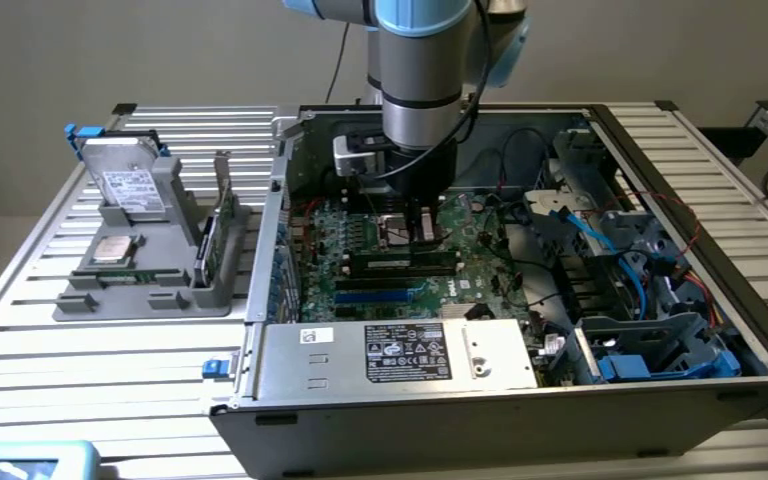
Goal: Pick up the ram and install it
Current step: 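Insert the ram into the slot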
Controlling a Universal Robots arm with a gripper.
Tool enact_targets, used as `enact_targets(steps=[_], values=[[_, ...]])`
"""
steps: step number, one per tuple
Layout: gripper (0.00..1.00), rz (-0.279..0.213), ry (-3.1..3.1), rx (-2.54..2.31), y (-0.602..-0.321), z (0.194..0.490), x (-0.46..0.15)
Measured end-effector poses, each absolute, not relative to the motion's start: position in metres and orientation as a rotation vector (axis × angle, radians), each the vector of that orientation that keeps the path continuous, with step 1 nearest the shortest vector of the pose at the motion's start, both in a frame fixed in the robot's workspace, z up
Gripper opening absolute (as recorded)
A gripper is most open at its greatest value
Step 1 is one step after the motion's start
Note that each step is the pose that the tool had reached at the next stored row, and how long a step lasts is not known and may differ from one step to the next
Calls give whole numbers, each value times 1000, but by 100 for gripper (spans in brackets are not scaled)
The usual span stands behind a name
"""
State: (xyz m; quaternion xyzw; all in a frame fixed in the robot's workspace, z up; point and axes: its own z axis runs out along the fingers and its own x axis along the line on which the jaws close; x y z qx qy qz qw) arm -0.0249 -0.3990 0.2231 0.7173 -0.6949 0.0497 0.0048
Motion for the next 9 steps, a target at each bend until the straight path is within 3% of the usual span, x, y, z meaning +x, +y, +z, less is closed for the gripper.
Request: enact_targets(steps=[3, 4, 9], values=[[15, 156, -2177, 2247, -399, 223, -25], [22, 156, -2177, 2247, -399, 223, -25], [22, 150, -2174, 2245, -399, 226, -19]])
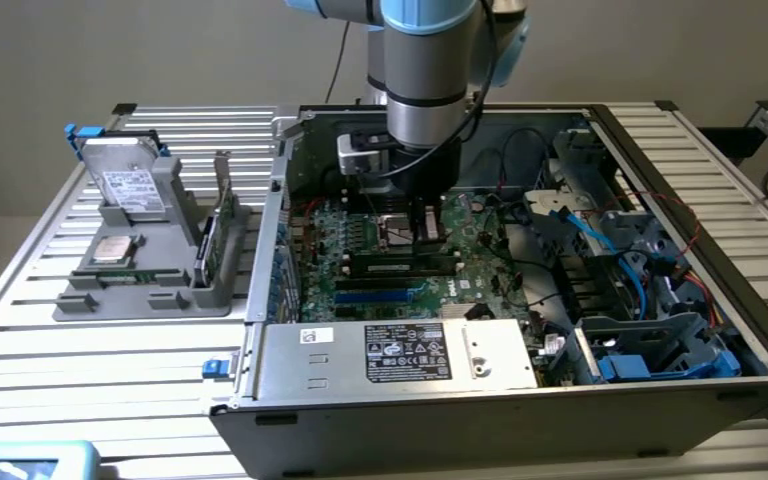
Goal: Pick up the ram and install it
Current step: 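Insert the ram into the slot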
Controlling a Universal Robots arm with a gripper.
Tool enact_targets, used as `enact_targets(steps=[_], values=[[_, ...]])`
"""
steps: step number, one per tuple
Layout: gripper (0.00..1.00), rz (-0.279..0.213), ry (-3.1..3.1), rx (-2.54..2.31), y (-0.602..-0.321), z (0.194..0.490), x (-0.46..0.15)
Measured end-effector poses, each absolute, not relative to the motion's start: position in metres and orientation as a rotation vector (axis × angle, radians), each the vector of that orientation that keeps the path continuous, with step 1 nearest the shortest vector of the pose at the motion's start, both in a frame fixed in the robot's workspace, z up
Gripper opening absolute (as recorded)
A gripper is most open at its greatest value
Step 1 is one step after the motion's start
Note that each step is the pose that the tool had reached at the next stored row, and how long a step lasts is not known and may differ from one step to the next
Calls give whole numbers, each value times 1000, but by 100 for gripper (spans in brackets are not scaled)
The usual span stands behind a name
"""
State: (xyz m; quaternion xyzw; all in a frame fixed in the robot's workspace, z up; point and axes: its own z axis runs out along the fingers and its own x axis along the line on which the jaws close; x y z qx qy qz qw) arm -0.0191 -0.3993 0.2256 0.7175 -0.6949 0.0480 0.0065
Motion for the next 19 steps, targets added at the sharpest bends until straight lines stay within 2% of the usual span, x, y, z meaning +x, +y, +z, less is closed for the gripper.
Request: enact_targets(steps=[8, 19], values=[[22, 110, -2157, 2230, -401, 236, -7], [22, 92, -2149, 2223, -402, 241, 6]])
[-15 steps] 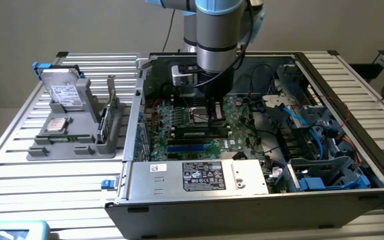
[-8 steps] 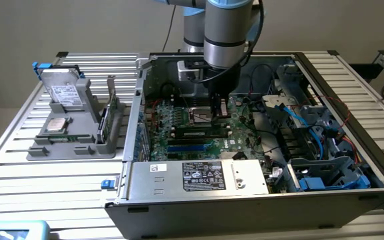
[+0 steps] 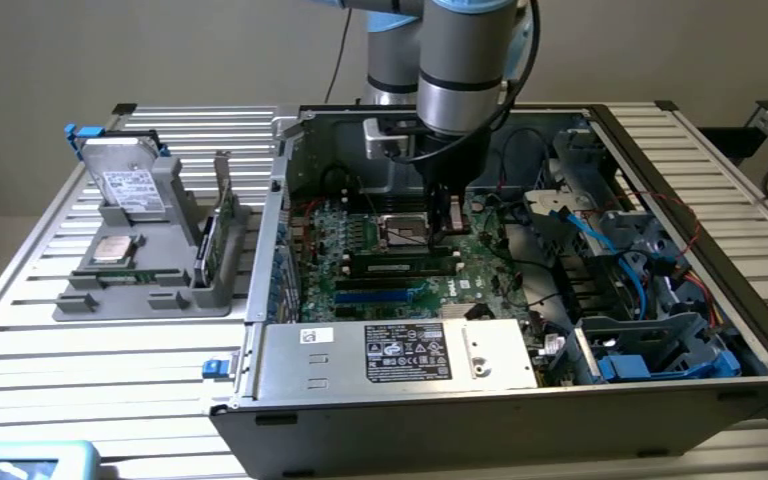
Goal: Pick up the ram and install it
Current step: 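Insert the ram into the slot, then press down the ram until it locks into place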
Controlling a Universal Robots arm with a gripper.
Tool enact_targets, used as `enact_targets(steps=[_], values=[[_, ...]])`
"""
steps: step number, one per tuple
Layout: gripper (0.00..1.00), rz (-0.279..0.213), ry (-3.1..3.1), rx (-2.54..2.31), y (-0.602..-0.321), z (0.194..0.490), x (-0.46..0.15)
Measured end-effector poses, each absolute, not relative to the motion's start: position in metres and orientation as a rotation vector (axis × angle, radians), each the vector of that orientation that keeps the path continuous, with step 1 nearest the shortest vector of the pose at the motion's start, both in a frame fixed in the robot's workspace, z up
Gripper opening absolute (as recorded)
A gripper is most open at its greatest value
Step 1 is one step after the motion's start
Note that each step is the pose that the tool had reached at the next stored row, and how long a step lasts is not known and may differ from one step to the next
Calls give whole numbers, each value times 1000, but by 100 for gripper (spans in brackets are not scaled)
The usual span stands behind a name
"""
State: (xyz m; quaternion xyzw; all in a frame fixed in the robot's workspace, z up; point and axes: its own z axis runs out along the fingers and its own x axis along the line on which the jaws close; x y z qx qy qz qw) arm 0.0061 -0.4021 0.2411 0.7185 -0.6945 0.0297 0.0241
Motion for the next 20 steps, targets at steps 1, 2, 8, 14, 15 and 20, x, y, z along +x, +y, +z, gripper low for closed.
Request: enact_targets(steps=[1, 2, 8, 14, 15, 20], values=[[22, 92, -2149, 2223, -402, 241, 6], [22, 92, -2149, 2223, -402, 241, 6], [22, 92, -2149, 2223, -402, 243, 6], [11, 93, -2151, 2222, -402, 243, 6], [11, 93, -2155, 2217, -402, 242, 6], [11, 92, -2193, 2177, -402, 238, 6]])
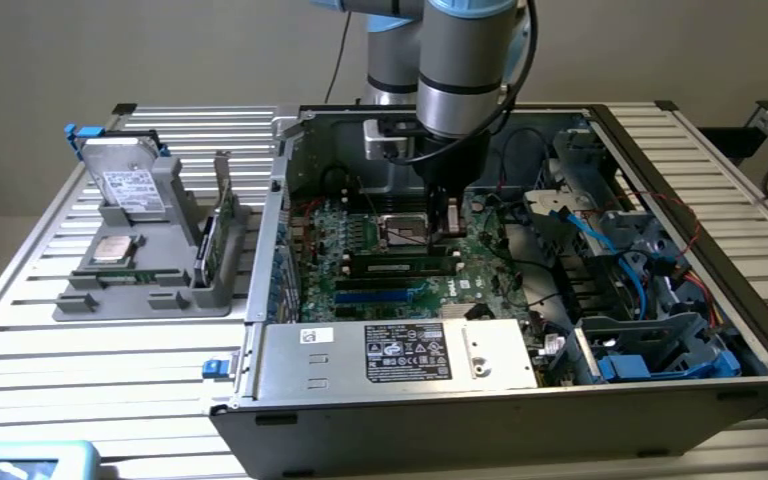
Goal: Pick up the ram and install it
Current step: 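Press down the ram until it locks into place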
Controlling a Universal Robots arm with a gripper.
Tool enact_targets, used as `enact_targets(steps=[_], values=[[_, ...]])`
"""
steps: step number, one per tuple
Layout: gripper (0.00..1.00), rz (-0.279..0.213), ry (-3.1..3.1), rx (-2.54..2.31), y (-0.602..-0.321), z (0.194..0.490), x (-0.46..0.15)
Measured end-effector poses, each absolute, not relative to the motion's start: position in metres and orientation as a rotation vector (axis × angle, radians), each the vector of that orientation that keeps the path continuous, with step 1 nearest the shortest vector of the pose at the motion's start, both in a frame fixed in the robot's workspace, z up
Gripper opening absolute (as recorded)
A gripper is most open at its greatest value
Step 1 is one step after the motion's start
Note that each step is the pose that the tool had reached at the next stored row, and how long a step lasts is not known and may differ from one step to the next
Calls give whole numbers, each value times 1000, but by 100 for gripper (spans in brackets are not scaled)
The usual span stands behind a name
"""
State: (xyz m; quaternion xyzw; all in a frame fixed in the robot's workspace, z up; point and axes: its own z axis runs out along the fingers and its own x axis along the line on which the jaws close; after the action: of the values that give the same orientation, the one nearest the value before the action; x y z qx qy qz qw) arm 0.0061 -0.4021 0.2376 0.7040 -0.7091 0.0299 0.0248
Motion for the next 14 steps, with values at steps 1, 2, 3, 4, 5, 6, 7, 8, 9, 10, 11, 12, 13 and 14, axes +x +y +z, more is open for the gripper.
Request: enact_targets(steps=[1, 2, 3, 4, 5, 6, 7, 8, 9, 10, 11, 12, 13, 14], values=[[11, 92, -2199, 2171, -402, 237, 6], [11, 92, -2204, 2166, -402, 237, 6], [11, 92, -2206, 2164, -402, 237, 6], [11, 93, -2205, 2163, -402, 237, 6], [11, 96, -2205, 2162, -401, 237, 6], [11, 99, -2203, 2160, -401, 237, 6], [11, 103, -2201, 2158, -399, 236, 6], [11, 108, -2200, 2157, -398, 236, 6], [11, 113, -2198, 2155, -396, 236, 5], [11, 117, -2196, 2153, -396, 236, 5], [11, 120, -2195, 2152, -395, 236, 5], [11, 123, -2195, 2152, -395, 236, 5], [11, 123, -2195, 2152, -396, 236, 5], [11, 124, -2195, 2152, -396, 236, 5]])
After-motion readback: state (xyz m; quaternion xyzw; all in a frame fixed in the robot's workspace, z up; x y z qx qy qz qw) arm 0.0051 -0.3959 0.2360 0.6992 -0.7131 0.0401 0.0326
